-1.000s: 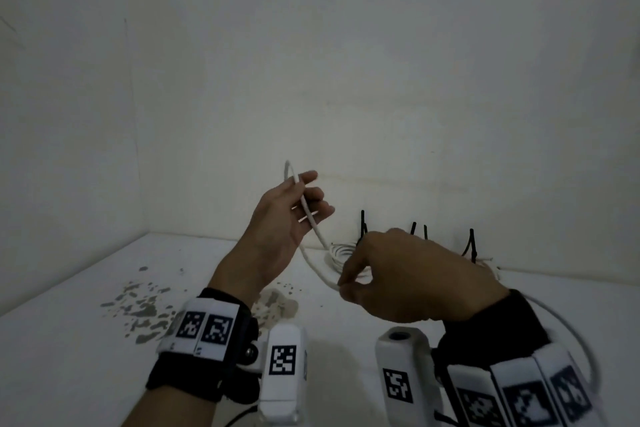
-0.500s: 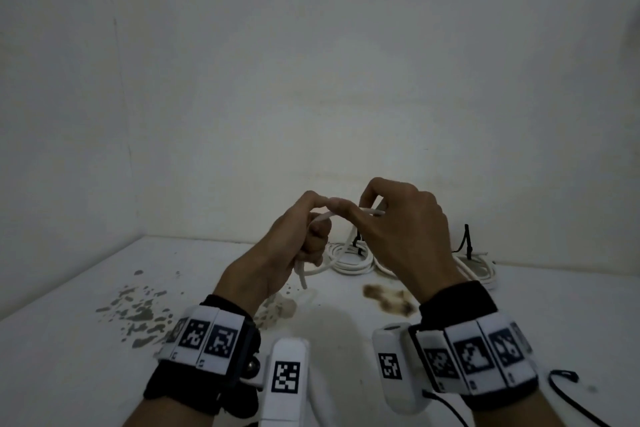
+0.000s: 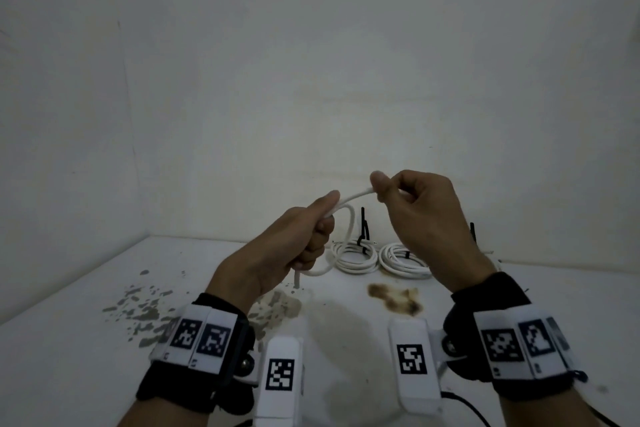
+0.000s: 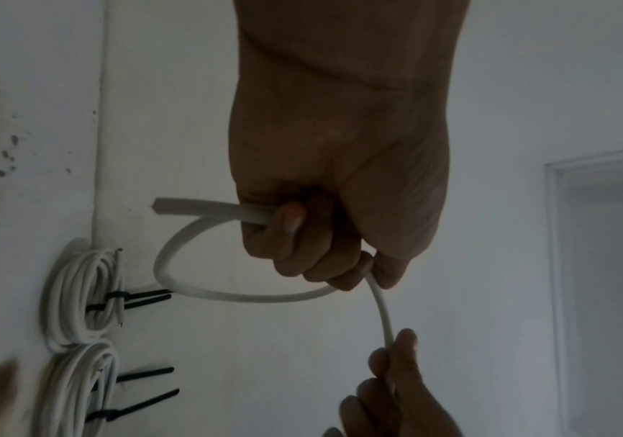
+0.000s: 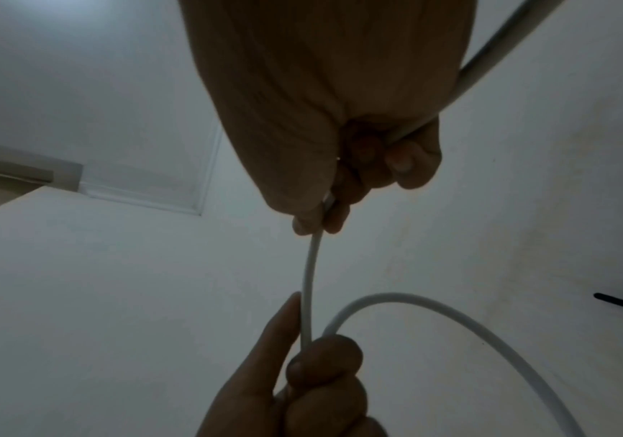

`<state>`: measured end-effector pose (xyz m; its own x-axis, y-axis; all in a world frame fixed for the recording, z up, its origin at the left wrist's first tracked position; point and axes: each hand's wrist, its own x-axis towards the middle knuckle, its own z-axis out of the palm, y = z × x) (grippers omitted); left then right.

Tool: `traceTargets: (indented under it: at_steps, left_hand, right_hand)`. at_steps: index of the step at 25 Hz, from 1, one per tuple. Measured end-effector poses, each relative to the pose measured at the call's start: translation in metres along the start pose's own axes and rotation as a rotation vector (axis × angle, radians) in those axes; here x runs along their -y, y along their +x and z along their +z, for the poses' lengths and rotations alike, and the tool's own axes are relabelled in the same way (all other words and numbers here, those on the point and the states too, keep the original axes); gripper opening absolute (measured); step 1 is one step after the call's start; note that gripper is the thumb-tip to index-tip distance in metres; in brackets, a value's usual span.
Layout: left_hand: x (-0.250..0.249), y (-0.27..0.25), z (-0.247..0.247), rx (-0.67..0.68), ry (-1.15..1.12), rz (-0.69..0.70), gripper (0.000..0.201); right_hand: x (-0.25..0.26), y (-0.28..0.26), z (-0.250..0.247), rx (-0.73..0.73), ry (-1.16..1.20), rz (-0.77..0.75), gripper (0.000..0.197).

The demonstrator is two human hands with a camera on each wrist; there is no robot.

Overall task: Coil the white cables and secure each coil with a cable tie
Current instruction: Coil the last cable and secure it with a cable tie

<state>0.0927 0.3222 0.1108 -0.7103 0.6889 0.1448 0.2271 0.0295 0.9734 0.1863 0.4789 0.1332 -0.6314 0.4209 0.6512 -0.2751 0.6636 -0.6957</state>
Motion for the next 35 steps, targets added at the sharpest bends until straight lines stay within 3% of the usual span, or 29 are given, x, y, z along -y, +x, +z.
traceTargets:
  at_steps: [3, 6, 9, 14, 19, 22, 24, 26, 27, 29, 31, 33, 35]
  left_hand:
    - [0.004, 0.003, 0.002, -0.048, -0.008, -0.021, 0.052]
    - [0.008, 0.004, -0.001, -0.212, -0.11, -0.041, 0.053]
    - [0.011, 0.007, -0.002, -0.357, -0.272, -0.026, 0.057]
    - [0.011, 0.008, -0.012, -0.374, -0.527, -0.023, 0.062]
    - [0.01, 0.005, -0.035, -0.37, -0.728, 0.043, 0.062]
    - [0.012, 0.005, -0.037, -0.313, -0.781, 0.055, 0.063]
    - [0.012, 0.006, -0.03, -0.283, -0.79, 0.044, 0.063]
    - [0.012, 0.007, -0.023, -0.282, -0.735, 0.018, 0.061]
    - [0.012, 0.007, -0.02, -0.285, -0.694, 0.003, 0.061]
    - [0.014, 0.007, -0.014, -0.278, -0.639, -0.032, 0.061]
    - [0.015, 0.008, -0.008, -0.254, -0.625, -0.067, 0.062]
    - [0.015, 0.007, -0.001, -0.228, -0.621, -0.09, 0.063]
    - [0.014, 0.006, 0.004, -0.211, -0.628, -0.097, 0.065]
  right_hand:
    - [-0.003, -0.001, 0.003, -0.084, 0.022, 0.044, 0.048]
    - [-0.002, 0.002, 0.0, -0.101, 0.073, 0.059, 0.053]
    - [0.004, 0.001, -0.001, 0.105, 0.072, 0.049, 0.043]
    - [0.002, -0.003, -0.015, 0.529, 0.187, 0.106, 0.03]
    - [-0.03, -0.001, -0.034, 0.817, -0.27, 0.14, 0.026]
    - [-0.032, 0.0, -0.032, 0.742, -0.297, 0.149, 0.023]
    - [-0.027, 0.001, -0.022, 0.491, -0.207, 0.127, 0.021]
    - [-0.019, 0.0, -0.011, 0.276, 0.142, 0.175, 0.018]
    - [-0.014, 0.0, -0.006, 0.237, 0.356, 0.205, 0.017]
    - [-0.002, -0.002, -0.004, 0.255, 0.654, 0.233, 0.017]
    - [0.006, -0.005, -0.003, 0.342, 0.76, 0.222, 0.015]
    - [0.01, -0.01, 0.003, 0.422, 0.657, 0.15, 0.013]
    - [0.011, -0.014, 0.013, 0.377, 0.365, 0.036, 0.005]
